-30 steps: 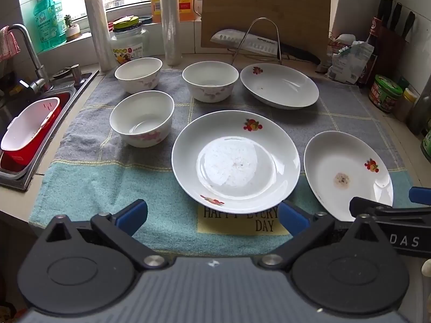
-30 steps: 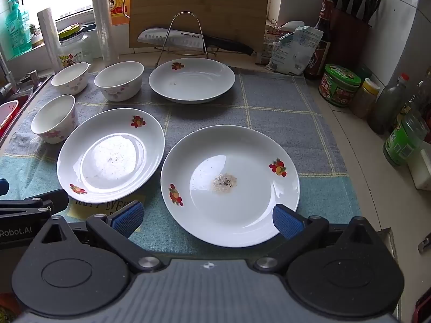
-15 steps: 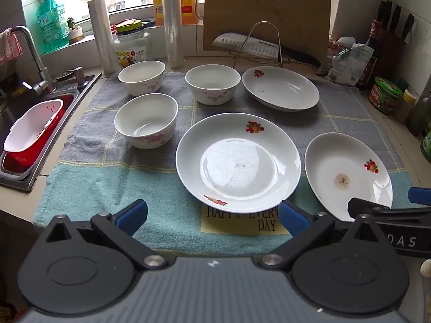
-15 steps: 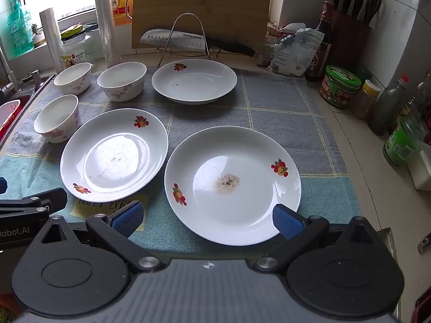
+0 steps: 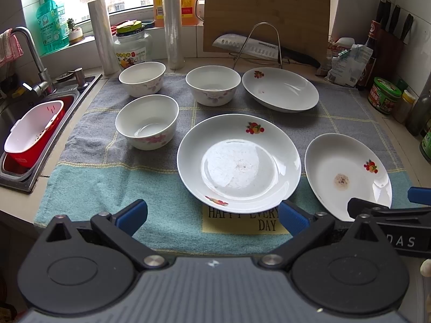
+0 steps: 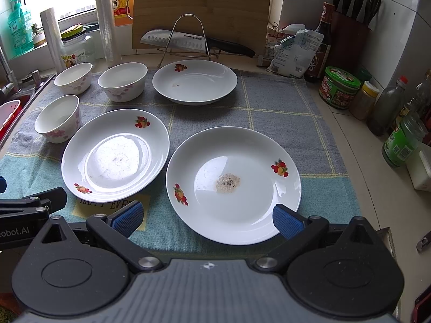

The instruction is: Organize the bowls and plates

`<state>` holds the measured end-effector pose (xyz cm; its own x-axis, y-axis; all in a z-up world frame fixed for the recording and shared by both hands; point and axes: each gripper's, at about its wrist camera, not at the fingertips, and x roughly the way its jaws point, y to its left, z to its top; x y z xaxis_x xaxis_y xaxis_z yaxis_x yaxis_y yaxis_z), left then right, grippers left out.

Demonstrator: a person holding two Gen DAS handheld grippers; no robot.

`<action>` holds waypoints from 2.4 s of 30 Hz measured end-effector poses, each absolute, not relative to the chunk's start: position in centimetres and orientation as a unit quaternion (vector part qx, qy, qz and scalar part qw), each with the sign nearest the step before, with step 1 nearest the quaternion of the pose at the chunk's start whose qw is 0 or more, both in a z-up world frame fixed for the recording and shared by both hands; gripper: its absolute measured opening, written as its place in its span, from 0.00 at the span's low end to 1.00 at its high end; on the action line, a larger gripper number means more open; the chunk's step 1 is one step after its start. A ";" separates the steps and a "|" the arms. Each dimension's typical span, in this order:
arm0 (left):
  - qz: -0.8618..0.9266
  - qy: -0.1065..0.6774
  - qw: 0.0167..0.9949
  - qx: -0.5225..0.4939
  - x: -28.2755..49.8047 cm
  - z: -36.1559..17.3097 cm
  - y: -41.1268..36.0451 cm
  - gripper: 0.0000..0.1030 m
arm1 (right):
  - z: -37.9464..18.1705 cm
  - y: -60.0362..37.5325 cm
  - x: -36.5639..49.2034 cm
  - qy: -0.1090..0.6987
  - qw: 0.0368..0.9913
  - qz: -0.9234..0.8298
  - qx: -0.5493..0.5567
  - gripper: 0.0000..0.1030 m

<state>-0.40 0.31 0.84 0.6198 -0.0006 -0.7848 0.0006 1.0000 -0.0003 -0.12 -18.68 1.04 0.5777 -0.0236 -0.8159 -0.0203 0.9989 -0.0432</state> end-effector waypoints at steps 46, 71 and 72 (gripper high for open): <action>-0.001 0.437 0.899 0.002 -0.4 0.9 0.0 0.99 | 1.1 -18.6 0.0 0.460 0.887 -0.001 -0.026 1.00; -0.037 0.394 0.918 0.029 0.3 0.8 0.2 0.99 | 0.7 -19.5 -0.4 0.424 0.904 0.002 -0.053 1.00; -0.041 0.389 0.920 0.027 0.3 0.7 0.2 0.99 | 0.5 -19.8 -0.4 0.422 0.905 0.005 -0.052 1.00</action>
